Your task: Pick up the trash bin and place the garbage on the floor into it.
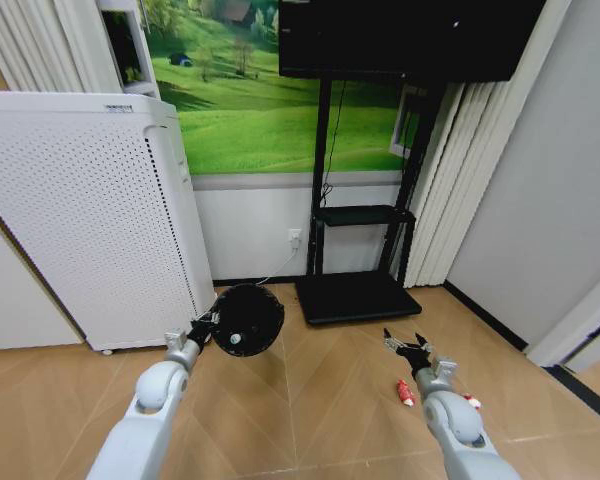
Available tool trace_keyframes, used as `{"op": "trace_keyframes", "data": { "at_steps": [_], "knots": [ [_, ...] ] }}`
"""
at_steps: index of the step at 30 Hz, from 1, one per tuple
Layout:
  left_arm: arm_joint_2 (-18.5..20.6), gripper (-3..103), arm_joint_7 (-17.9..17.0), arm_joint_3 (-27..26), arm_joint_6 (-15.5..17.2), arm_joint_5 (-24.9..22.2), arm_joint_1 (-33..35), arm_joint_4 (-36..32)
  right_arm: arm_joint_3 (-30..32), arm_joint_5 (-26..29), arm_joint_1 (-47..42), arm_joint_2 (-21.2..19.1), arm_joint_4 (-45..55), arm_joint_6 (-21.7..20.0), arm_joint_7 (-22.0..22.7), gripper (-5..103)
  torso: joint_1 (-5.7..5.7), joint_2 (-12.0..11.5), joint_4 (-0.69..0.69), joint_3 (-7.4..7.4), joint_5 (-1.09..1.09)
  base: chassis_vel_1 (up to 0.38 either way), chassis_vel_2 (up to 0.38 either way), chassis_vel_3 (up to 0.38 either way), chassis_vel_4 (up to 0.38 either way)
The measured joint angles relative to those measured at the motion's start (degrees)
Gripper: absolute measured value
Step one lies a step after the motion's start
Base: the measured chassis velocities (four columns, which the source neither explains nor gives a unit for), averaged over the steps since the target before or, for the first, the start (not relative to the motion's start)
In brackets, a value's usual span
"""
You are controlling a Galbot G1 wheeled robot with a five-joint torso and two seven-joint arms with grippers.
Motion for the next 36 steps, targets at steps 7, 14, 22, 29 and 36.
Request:
{"op": "trace_keyframes", "data": {
  "at_steps": [7,14,22,29,36],
  "knots": [
    [-1.20,4,0.23,-3.24,0.03,-0.64,3.13,-2.71,-0.39,1.49,-0.62,-0.27,2.05,-1.59,-1.19,100,0.00,0.00,0.00,0.00,0.00,0.000,0.000,0.000,0.000],
    [-1.09,4,0.23,-3.68,0.13,-1.75,2.69,-3.47,-0.51,1.39,-1.76,0.97,3.09,-1.48,-1.59,100,0.00,0.00,0.01,0.00,0.02,-0.046,-0.057,0.059,0.041],
    [-1.73,4,0.26,-3.31,0.20,-1.81,2.55,-3.50,0.39,1.48,-2.99,0.61,3.78,-0.66,-2.31,100,0.00,0.00,0.00,0.00,0.01,-0.175,-0.179,0.185,0.173],
    [-2.11,4,0.31,-3.02,0.20,-1.67,2.16,-3.11,0.72,2.25,-3.67,0.71,3.90,-0.17,-2.82,100,0.00,0.00,0.00,0.01,-0.02,-0.263,-0.259,0.272,0.270],
    [-1.83,4,0.46,-3.13,0.20,-2.31,1.86,-3.11,-2.50,1.52,-4.98,-4.75,1.26,4.26,-15.37,100,0.00,0.00,-0.01,0.01,0.06,-0.240,-0.241,0.237,0.241]
  ]
}}
